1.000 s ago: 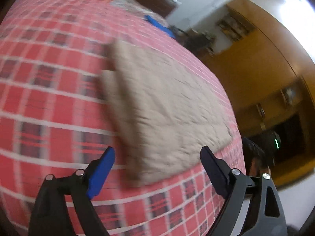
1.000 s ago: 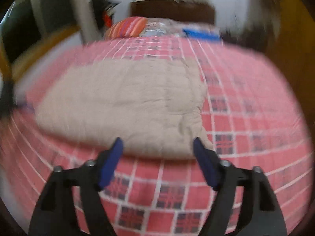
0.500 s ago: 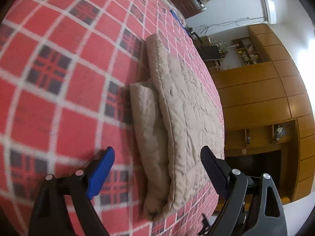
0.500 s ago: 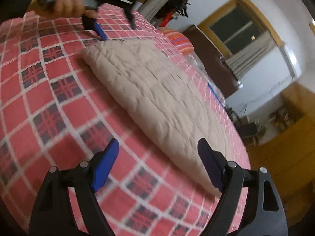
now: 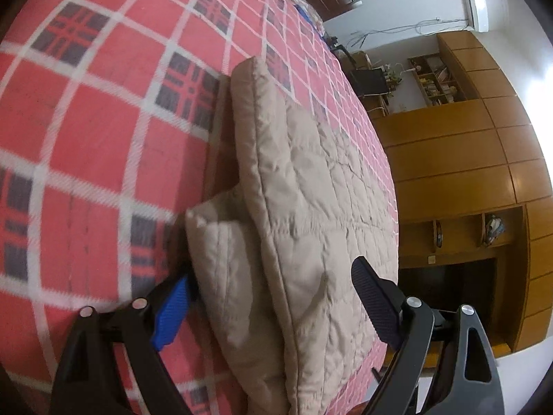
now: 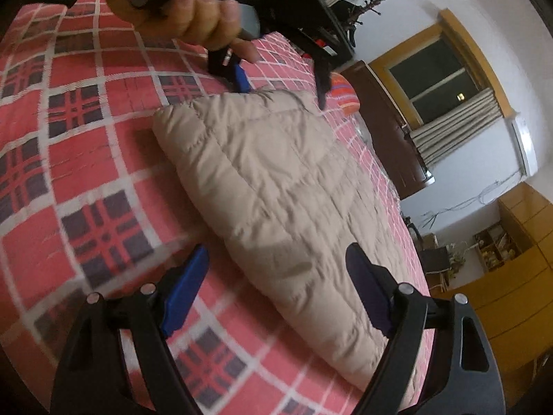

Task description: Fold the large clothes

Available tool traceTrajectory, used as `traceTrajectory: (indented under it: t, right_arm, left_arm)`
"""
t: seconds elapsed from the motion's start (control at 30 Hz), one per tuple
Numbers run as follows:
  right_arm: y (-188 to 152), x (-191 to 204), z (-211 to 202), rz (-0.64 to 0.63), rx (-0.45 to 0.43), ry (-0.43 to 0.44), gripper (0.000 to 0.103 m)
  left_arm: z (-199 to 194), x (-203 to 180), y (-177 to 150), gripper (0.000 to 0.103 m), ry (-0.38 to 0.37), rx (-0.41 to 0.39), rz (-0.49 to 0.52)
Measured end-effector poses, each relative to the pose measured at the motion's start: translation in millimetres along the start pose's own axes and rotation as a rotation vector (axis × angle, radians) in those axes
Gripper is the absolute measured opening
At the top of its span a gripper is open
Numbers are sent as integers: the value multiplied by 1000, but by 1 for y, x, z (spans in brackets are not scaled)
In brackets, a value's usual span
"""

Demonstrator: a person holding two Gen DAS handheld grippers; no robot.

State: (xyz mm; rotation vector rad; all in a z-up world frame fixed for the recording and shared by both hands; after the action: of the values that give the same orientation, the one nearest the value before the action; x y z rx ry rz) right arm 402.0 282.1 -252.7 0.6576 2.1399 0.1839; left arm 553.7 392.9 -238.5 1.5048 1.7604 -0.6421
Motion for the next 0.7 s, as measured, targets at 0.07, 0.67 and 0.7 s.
traceTrajectory:
  t: [0.07,0.67,0.7]
  right_arm:
    - [7,3,4,-18,-5,-17,74]
    - [40,29,-3,-100,-61,-93,40]
    - [39,26,-5,-79,-63,-82,36]
  left_arm:
    - [3,-2,2,87,3,5,10]
    - [12,-12,16,41,76,30,4]
    - [10,-14,17,38,79,27,3]
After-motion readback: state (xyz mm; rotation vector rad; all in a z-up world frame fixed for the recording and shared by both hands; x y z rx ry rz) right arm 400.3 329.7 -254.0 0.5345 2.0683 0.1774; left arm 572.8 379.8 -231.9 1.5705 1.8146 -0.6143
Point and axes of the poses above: each gripper's, at about its wrist camera, not at the fingertips, and z roughly the way its jaws point, x to its left, y to its top, the point moved 8 cm from there along z, roughly the way its jaws point, and after that the axes turned 6 degrees about x, right-handed, at the moved point
